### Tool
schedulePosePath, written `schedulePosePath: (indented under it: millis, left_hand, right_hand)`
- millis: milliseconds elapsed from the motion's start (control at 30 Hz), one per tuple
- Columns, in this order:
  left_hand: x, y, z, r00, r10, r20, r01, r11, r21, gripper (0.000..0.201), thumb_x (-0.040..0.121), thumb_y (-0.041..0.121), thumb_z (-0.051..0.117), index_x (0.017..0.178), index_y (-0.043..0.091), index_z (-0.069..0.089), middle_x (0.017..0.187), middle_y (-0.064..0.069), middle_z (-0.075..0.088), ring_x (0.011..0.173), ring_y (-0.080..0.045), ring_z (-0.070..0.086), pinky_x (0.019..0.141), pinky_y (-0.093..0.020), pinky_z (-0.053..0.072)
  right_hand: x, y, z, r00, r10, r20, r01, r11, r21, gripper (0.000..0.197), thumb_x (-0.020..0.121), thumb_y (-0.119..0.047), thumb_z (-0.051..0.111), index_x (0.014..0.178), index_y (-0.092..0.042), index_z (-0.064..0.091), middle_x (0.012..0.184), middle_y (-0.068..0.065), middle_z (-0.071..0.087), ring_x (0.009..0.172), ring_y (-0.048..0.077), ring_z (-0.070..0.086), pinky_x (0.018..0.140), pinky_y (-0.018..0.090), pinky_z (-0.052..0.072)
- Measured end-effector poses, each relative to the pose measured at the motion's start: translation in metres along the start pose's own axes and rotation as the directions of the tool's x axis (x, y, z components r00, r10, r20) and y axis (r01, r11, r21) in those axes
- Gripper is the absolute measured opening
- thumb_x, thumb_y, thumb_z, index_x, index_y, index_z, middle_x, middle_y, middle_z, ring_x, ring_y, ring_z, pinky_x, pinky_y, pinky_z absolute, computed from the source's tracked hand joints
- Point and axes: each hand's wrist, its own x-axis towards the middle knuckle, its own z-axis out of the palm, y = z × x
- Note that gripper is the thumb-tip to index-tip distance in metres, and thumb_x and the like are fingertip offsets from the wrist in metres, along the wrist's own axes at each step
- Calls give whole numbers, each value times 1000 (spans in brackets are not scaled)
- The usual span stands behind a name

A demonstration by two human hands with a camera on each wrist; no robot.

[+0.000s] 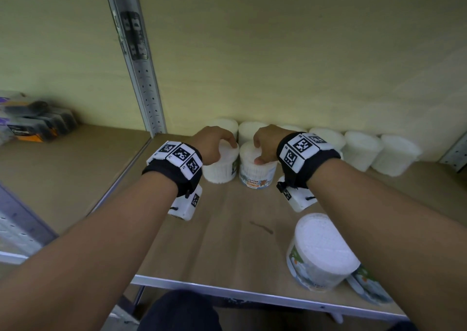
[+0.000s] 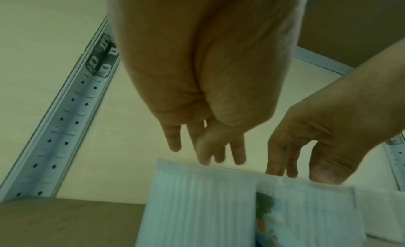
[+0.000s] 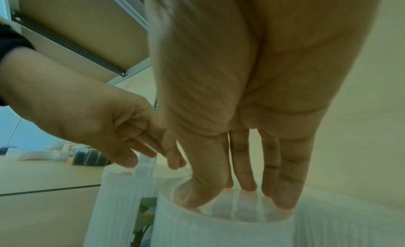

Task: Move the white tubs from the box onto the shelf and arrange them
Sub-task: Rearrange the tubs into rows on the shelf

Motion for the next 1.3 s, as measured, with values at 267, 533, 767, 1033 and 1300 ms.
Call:
schedulePosePath:
  millis: [267,533,767,1033,1300]
  left_hand:
    - [3,-1,18,960,-224,-166,246,961,124,50,90,44,55,125,9,53,127,-14,47,122,-31,41,99,-46,42]
    - [8,-2,11,981,-193,-4,192,974,123,45,93,26,55,137,19,46,144,-6,40,132,-27,40,111,-45,32]
    - [10,6,7,978,-193,80,184,977,109,53,88,4,48,136,25,44,147,-4,37,135,-26,37,112,-46,30]
    - [2,8,21,946,-267,-183,291,949,122,49,91,44,54,125,8,51,128,-14,46,121,-31,45,98,-43,41]
    - [6,1,14,981,-183,-63,188,978,88,42,93,28,58,131,13,51,136,-11,45,127,-28,42,106,-44,38]
  right_hand:
    - [8,2,4,999,37,-6,-37,998,60,65,88,-46,62,134,-3,50,136,12,54,124,26,53,101,31,42]
    - [17,9,11,995,71,-69,-68,997,47,57,82,-34,72,129,-7,55,132,13,57,121,29,55,96,34,46]
    - [34,13,20,998,49,-31,-47,996,79,62,74,-48,75,118,-6,61,117,9,66,103,26,64,88,32,53]
    - [45,18,29,998,36,-59,-34,998,45,80,70,-57,73,131,-9,50,132,9,56,114,25,57,89,29,46]
    - [51,20,34,997,50,-65,-48,998,39,80,70,-60,69,131,-12,50,132,7,55,114,26,57,93,33,50]
